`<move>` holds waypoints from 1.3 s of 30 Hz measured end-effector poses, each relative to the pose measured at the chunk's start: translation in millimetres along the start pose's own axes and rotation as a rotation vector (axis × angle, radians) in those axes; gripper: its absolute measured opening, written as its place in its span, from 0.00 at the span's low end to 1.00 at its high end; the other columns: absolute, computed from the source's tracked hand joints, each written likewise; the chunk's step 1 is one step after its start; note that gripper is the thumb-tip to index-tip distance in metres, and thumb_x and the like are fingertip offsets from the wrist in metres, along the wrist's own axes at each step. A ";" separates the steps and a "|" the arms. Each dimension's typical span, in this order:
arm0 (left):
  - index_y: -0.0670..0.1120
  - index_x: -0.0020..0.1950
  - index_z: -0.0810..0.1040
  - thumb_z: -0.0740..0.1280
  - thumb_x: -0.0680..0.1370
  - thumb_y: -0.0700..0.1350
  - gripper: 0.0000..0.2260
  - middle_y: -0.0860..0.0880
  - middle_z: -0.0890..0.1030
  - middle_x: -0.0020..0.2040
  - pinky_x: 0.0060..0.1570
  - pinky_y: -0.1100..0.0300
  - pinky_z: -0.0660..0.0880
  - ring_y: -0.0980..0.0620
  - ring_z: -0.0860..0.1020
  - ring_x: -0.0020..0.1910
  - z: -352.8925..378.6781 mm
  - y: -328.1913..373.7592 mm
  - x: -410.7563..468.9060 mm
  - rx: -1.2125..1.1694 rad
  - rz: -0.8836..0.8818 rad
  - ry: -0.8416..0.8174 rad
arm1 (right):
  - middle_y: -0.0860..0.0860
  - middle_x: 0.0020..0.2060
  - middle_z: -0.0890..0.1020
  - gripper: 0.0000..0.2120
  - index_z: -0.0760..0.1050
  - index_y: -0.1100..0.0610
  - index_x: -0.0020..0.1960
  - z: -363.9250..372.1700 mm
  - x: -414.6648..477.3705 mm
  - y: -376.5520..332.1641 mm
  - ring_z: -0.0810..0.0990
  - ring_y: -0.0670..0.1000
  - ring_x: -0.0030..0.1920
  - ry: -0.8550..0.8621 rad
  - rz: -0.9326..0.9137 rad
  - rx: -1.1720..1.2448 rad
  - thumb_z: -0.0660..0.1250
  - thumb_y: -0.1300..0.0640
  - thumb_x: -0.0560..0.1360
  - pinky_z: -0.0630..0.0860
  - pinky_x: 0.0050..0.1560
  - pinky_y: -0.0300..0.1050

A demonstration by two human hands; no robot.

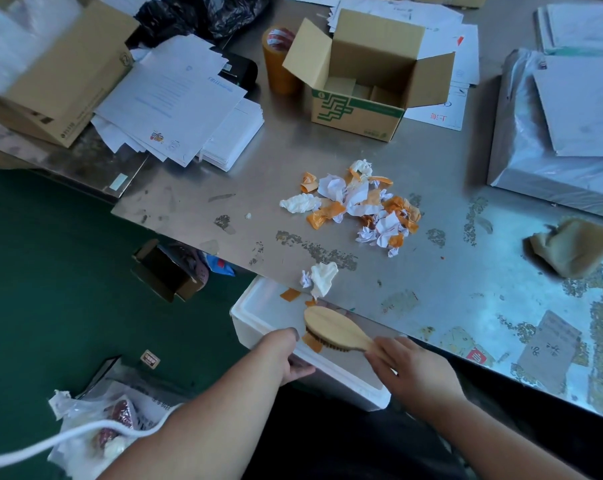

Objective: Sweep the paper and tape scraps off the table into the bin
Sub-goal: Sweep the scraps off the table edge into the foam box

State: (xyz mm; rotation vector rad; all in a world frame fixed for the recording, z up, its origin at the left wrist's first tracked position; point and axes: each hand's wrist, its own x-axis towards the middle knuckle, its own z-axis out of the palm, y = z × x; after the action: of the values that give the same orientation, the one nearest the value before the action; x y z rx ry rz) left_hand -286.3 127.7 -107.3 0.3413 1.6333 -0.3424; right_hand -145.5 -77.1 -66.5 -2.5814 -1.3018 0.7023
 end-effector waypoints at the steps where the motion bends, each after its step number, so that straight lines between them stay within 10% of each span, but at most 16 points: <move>1: 0.38 0.64 0.70 0.67 0.82 0.38 0.13 0.35 0.78 0.53 0.39 0.38 0.83 0.35 0.81 0.47 -2.0 0.8 1.0 0.001 -0.001 -0.002 | 0.41 0.37 0.77 0.14 0.76 0.41 0.51 -2.0 1.7 -2.5 0.78 0.47 0.33 0.019 -0.002 0.011 0.58 0.33 0.78 0.76 0.30 0.45; 5: 0.38 0.62 0.72 0.67 0.81 0.40 0.12 0.36 0.78 0.52 0.24 0.42 0.81 0.36 0.80 0.46 -8.2 3.1 2.3 0.009 0.016 0.001 | 0.43 0.41 0.79 0.10 0.77 0.41 0.52 -20.8 17.8 -17.5 0.81 0.53 0.37 0.104 0.069 0.067 0.63 0.38 0.79 0.78 0.35 0.48; 14: 0.37 0.61 0.73 0.68 0.80 0.39 0.12 0.36 0.79 0.55 0.26 0.40 0.82 0.37 0.81 0.47 -40.0 21.7 7.7 -0.024 0.029 0.018 | 0.49 0.35 0.74 0.23 0.65 0.51 0.38 -45.6 76.4 -34.8 0.74 0.50 0.32 0.156 0.356 0.149 0.53 0.36 0.82 0.63 0.29 0.45; 39: 0.36 0.59 0.73 0.71 0.79 0.39 0.13 0.34 0.80 0.55 0.28 0.39 0.82 0.33 0.80 0.48 -62.7 59.1 -2.1 -0.076 -0.033 -0.019 | 0.44 0.38 0.77 0.18 0.74 0.44 0.50 12.4 52.0 -113.5 0.77 0.47 0.37 0.047 0.257 0.114 0.53 0.33 0.81 0.75 0.37 0.46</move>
State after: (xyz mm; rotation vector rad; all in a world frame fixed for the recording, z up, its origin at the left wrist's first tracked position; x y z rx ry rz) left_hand -318.2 207.5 -101.0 0.2531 1.6301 -0.3073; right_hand -206.2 32.2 -55.2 -2.6794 -0.8979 0.7276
